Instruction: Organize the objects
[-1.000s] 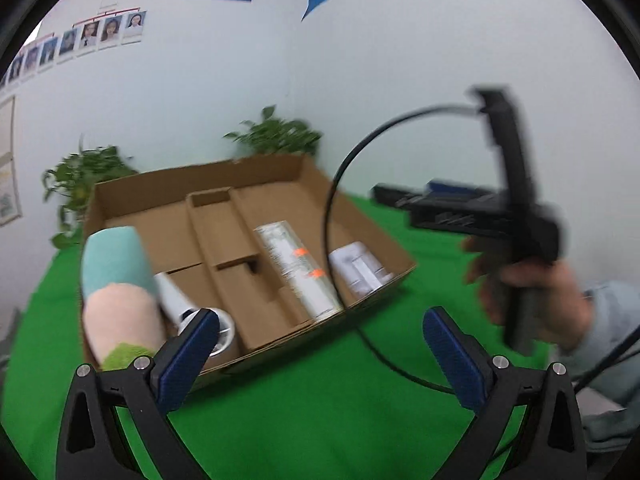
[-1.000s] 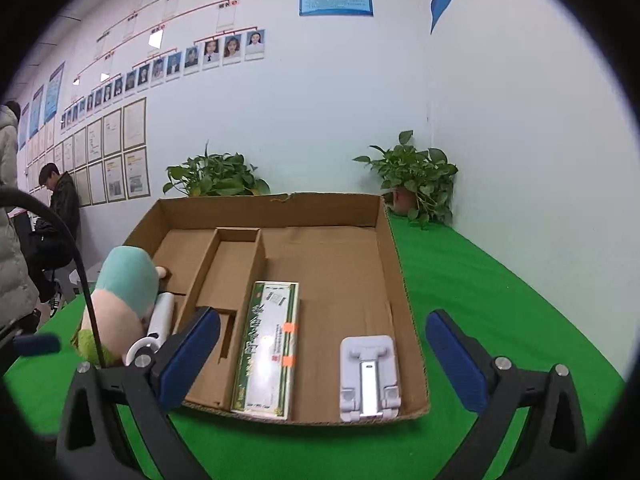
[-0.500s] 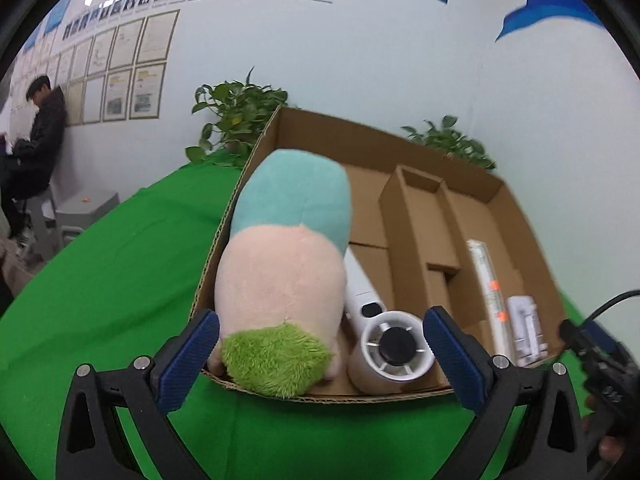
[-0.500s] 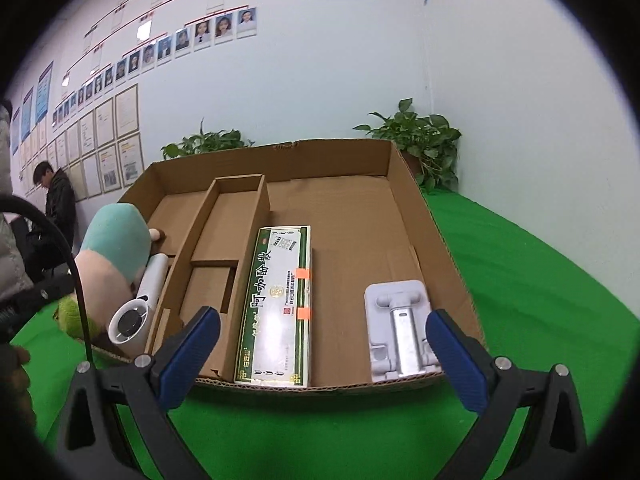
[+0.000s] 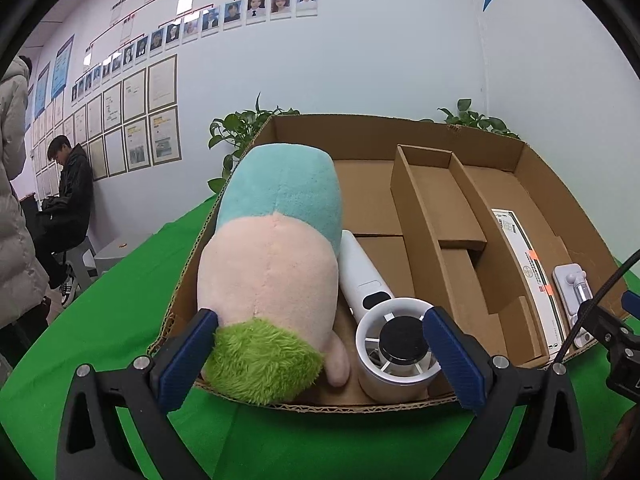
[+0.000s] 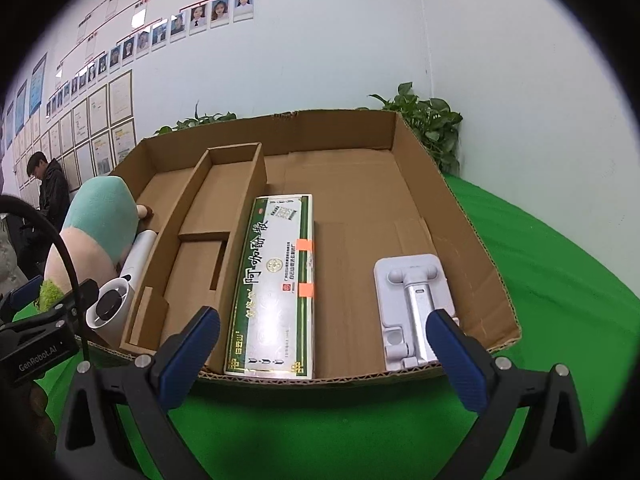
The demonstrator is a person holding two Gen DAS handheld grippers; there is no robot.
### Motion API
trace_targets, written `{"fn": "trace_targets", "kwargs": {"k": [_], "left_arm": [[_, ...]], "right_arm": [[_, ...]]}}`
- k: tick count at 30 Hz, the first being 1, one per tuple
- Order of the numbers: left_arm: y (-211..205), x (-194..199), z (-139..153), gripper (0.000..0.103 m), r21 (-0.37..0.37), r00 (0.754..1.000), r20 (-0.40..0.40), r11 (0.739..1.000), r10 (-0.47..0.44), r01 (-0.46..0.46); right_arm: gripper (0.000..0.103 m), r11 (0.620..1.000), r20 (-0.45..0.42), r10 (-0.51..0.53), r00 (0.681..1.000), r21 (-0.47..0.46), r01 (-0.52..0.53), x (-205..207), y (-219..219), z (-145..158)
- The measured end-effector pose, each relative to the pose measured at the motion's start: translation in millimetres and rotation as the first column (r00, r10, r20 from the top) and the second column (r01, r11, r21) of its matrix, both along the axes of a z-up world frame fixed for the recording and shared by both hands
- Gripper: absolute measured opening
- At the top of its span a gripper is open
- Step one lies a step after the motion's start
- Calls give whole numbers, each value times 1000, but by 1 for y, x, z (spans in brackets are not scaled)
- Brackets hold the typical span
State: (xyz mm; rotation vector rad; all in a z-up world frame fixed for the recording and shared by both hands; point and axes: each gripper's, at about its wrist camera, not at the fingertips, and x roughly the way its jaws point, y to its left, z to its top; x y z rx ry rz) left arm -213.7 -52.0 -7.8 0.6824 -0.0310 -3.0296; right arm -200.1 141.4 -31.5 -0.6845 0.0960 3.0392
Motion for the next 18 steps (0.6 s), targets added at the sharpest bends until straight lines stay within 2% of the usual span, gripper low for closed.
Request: {"fn": "trace_targets", "kwargs": {"k": [6, 18], "left_arm": [[9, -10, -2, 103, -53, 998, 47, 998, 35, -33], [11, -17, -6, 103, -63, 997, 63, 997, 42, -38]], "right_arm": [[103, 999, 107, 6, 994, -38, -2, -16, 5, -10], [103, 999, 147, -18, 989, 46, 11, -20, -6, -16]]}}
